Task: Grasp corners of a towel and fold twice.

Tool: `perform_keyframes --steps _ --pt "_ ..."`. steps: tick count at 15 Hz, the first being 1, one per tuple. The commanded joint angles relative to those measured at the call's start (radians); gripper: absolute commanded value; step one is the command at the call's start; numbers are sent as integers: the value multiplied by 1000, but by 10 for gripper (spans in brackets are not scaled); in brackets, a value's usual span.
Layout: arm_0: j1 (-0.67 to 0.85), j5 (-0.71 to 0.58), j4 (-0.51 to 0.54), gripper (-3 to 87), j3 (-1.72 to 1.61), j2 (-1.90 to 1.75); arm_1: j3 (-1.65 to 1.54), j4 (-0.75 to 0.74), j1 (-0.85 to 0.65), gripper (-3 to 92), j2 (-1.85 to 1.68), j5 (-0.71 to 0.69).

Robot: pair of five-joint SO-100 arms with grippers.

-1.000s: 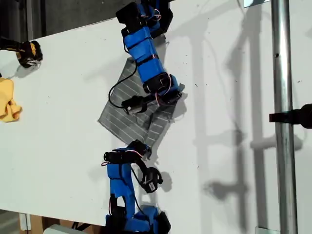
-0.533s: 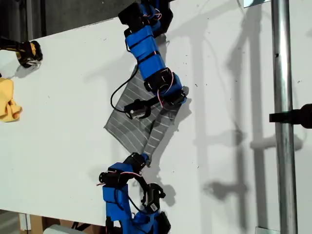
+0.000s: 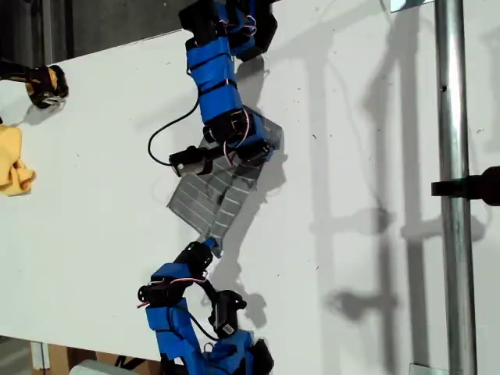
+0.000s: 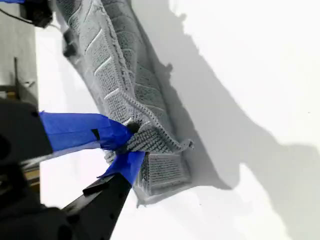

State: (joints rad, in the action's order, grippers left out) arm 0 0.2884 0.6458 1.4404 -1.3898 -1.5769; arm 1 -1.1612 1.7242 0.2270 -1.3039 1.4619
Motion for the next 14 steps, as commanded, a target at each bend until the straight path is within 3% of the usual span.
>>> perform_keyframes --steps 1,9,14 --pt "43 -71 -84 -29 55 0 -51 49 -77 -1 -110 25" --pt "172 -290 -270 -29 331 238 -359 106 -383 -1 -417 -52" --pt "229 -339 -365 -29 407 313 -434 115 -578 -1 -554 -181"
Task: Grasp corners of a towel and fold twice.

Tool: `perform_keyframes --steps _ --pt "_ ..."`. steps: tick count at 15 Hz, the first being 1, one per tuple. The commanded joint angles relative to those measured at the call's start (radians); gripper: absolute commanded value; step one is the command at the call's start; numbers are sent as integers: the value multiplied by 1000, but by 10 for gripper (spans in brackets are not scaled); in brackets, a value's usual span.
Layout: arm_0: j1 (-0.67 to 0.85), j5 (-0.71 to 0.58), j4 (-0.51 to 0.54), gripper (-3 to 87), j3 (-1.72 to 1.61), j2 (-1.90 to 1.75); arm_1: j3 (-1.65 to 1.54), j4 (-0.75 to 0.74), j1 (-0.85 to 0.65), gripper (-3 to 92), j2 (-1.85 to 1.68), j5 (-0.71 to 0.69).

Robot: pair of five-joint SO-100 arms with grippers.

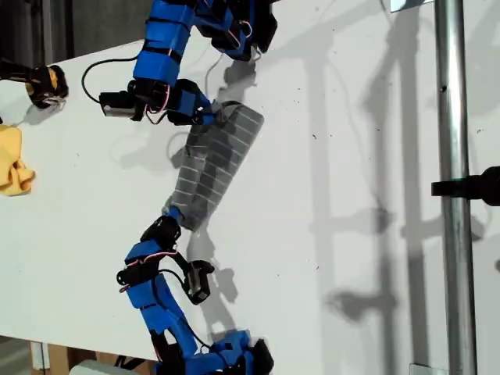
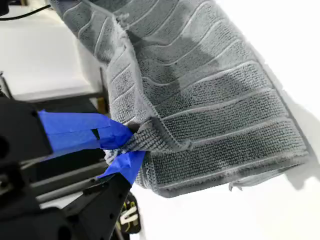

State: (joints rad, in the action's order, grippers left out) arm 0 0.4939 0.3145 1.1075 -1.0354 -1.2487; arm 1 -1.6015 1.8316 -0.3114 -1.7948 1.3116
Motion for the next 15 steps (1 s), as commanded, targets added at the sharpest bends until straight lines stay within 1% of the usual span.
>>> perform_keyframes --steps 1,4,6,9,11,15 --pt "32 -15 -43 -29 64 -6 6 6 -71 -1 -80 -61" --pt "57 -28 -77 -29 101 11 -9 8 -175 -1 -147 -167" --pt "61 -31 -107 -29 86 14 -41 -6 -216 -1 -181 -216" --pt "63 -34 -120 -29 74 29 -124 -63 -207 -1 -219 -250" --pt "64 -37 -80 -29 61 44 -181 -107 -149 -1 -222 -225" --pt "69 -5 54 -29 44 100 -302 -186 -14 -1 -209 -112"
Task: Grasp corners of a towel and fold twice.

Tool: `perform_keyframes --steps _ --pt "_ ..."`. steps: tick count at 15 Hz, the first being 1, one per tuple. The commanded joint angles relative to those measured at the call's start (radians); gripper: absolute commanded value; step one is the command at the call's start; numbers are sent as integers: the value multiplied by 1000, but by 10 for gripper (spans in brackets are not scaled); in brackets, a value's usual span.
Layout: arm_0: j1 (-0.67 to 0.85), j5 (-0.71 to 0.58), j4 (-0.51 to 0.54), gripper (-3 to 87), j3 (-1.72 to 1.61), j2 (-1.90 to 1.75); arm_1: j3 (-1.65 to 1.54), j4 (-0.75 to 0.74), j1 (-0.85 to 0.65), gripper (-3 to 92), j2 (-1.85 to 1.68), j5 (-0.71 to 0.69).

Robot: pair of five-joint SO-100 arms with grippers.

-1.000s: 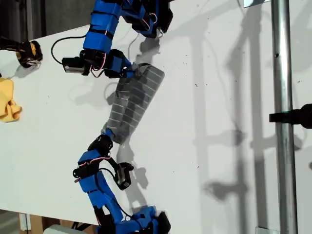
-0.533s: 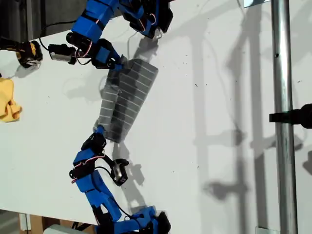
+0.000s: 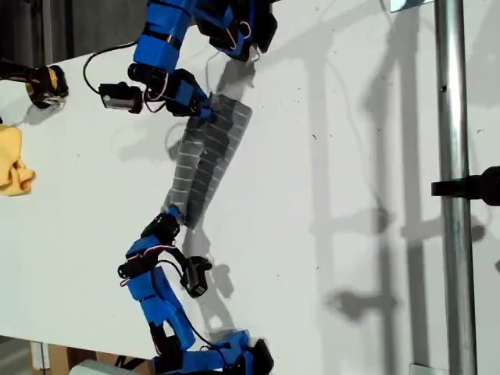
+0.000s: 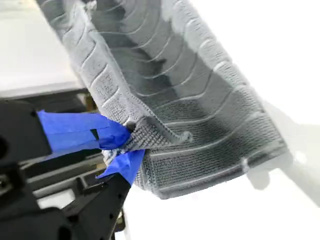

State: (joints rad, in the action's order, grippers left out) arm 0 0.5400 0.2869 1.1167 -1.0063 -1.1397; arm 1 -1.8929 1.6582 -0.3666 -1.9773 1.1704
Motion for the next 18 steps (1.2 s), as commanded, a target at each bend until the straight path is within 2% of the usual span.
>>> perform_keyframes --steps 1,3,7,12,18 --pt "26 38 86 -29 18 12 -40 -35 67 -1 -25 54" --pt "43 58 164 -29 31 58 -87 -74 107 -1 0 91" --pt "83 86 250 -28 98 172 -138 -155 184 -1 137 161" --pt "143 124 258 -21 143 270 -138 -213 212 -1 365 218" --pt "181 130 284 64 176 302 -132 -232 199 -1 443 221"
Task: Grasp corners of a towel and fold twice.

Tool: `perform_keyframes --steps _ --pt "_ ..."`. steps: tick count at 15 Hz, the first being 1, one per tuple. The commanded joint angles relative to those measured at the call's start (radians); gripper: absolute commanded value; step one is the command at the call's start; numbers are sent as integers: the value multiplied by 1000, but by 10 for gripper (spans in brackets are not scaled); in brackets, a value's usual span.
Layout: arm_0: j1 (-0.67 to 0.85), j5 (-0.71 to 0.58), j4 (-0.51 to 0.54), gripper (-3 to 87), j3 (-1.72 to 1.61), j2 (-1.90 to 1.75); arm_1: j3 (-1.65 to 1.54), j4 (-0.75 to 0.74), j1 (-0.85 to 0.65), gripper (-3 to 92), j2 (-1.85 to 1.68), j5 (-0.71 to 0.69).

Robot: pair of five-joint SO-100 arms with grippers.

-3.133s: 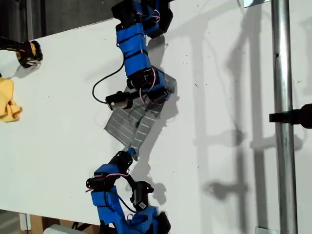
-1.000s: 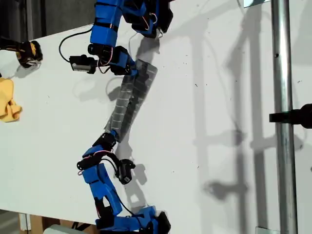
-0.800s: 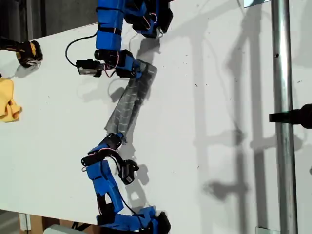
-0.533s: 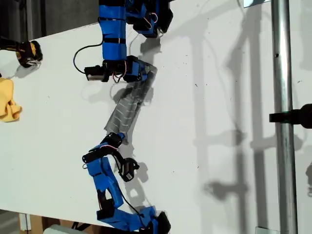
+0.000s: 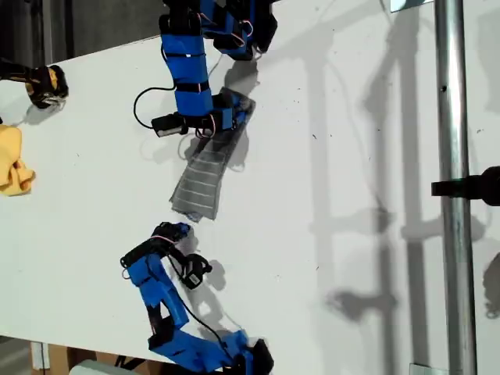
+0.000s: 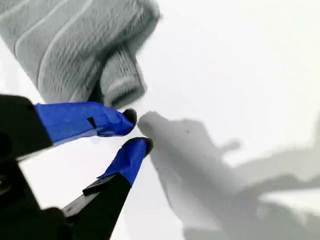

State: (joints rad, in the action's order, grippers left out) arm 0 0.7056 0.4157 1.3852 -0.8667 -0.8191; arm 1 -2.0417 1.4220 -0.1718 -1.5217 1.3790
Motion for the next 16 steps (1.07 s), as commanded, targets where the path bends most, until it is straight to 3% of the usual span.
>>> perform_keyframes --steps 1,2,4,7,10,14,16 --pt "15 -8 29 83 38 -29 29 28 -6 12 -29 8" --pt "12 -8 44 140 38 -49 55 80 -18 116 -43 14" --pt "11 11 75 243 37 -101 110 166 -26 204 -100 8" --pt "6 18 127 258 23 -225 183 282 -44 283 -282 5" --pt "-21 35 175 264 -8 -370 252 385 -58 465 -422 -29" --pt "-91 98 181 263 -149 -632 252 489 -38 441 -540 63" --pt "-140 138 46 253 -463 -913 201 546 3 441 -609 181"
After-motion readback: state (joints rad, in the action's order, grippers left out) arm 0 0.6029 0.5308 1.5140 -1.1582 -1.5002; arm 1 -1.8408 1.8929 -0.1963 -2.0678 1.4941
